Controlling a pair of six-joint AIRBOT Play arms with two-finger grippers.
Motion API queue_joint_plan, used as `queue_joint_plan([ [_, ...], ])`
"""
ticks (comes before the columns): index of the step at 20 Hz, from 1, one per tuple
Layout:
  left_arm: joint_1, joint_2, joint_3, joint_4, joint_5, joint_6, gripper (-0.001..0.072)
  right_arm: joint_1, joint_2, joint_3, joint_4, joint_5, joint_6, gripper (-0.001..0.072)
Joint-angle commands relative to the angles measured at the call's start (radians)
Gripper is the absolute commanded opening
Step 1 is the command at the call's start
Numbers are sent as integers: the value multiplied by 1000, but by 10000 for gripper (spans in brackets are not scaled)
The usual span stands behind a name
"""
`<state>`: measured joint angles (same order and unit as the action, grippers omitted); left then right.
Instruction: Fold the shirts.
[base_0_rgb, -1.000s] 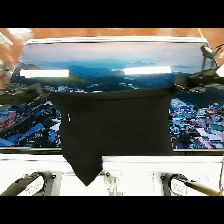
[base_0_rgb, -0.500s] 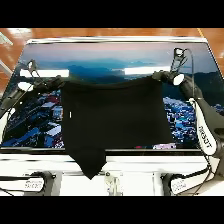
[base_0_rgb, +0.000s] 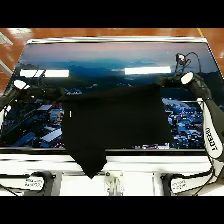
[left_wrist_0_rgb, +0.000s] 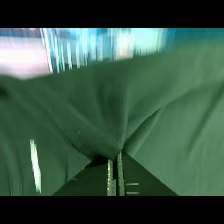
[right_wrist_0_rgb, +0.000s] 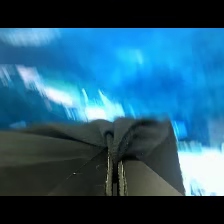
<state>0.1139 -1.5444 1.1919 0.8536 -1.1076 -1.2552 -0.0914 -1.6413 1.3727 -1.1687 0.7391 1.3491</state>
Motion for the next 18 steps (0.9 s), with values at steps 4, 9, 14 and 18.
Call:
queue_joint_plan([
  [4,-43,-10,-42,283,-300,-173,39,-93,-27,1,-46,360,90,62],
  [9,-44,-29,-43,284,-299,-199,39,-93,-87,1,-87,464,92,62],
  [14,-45,-29,-43,283,-315,-229,136,-94,-88,1,-130,466,98,339],
  [18,-29,-11,13,306,-410,-260,650,-97,-18,2,-85,537,1,474],
])
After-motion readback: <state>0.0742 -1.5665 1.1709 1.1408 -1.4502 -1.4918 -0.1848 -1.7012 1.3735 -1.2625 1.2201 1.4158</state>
